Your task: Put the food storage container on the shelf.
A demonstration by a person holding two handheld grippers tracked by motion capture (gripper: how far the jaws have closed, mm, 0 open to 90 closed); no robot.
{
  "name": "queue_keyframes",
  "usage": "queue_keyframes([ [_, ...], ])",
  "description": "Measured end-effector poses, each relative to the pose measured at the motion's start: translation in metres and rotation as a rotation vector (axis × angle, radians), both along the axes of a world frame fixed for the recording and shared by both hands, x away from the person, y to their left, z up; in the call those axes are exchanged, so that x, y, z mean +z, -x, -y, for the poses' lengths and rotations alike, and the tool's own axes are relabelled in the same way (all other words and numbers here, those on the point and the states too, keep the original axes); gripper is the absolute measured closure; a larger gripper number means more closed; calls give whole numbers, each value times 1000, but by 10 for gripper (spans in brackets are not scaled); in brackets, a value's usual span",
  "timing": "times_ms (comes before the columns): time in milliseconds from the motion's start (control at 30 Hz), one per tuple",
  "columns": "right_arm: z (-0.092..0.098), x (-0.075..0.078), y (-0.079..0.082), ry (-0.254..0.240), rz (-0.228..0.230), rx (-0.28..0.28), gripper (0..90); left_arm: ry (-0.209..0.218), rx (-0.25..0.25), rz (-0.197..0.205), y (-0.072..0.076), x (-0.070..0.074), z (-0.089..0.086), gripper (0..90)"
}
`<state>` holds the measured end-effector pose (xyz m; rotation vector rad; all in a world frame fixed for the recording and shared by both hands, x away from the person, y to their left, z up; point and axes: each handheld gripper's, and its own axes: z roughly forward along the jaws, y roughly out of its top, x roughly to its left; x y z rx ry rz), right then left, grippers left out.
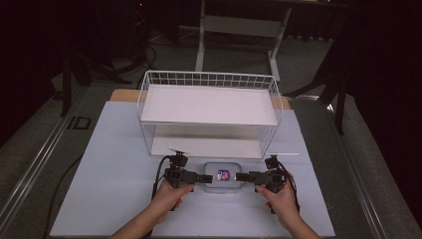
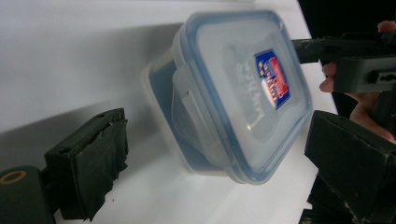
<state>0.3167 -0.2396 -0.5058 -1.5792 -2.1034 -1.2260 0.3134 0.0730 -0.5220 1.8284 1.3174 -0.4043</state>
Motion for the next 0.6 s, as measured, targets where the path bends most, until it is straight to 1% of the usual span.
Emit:
queue_keyframes([
  [33,0,0,0,0,0,0,194,0,0,0,0,0,0,81],
  [67,0,-2,0,-6,-8,-4,198,-13,4,-1,0,0,1,81],
  [100,-1,-4,-1,-3,-14,-6,207,-12,6,-4,1,-1,2,91],
  [133,-2,-5,-2,0,-22,-1,210,-15,20,4,1,-1,2,119],
  [167,-2,-7,-3,0,-26,1,215,-10,29,4,1,-1,3,144],
  [233,-4,-8,-3,0,-37,3,222,-9,37,-3,0,-1,3,153],
  [267,-4,-8,-3,0,-37,3,222,-9,37,-3,0,-1,3,173],
  [300,-5,-8,-3,1,-36,5,236,-19,46,-16,0,-2,4,173],
  [333,-6,-9,-4,0,-49,2,257,-17,46,-21,0,-2,4,212],
  [367,-7,-9,-4,2,-54,1,268,-19,37,-35,-1,-3,5,240],
  [400,-8,-10,-4,8,-56,1,293,-19,40,-36,0,-4,5,247],
  [433,-10,-10,-4,20,-53,-2,305,-5,35,-43,0,-4,5,294],
  [500,-11,-10,-4,20,-56,0,322,1,28,-49,1,-4,6,299],
  [567,-12,-9,-3,25,-57,-1,350,1,27,-52,1,-3,7,330],
  [600,-12,-10,-2,17,-60,1,371,9,22,-57,2,-2,8,350],
])
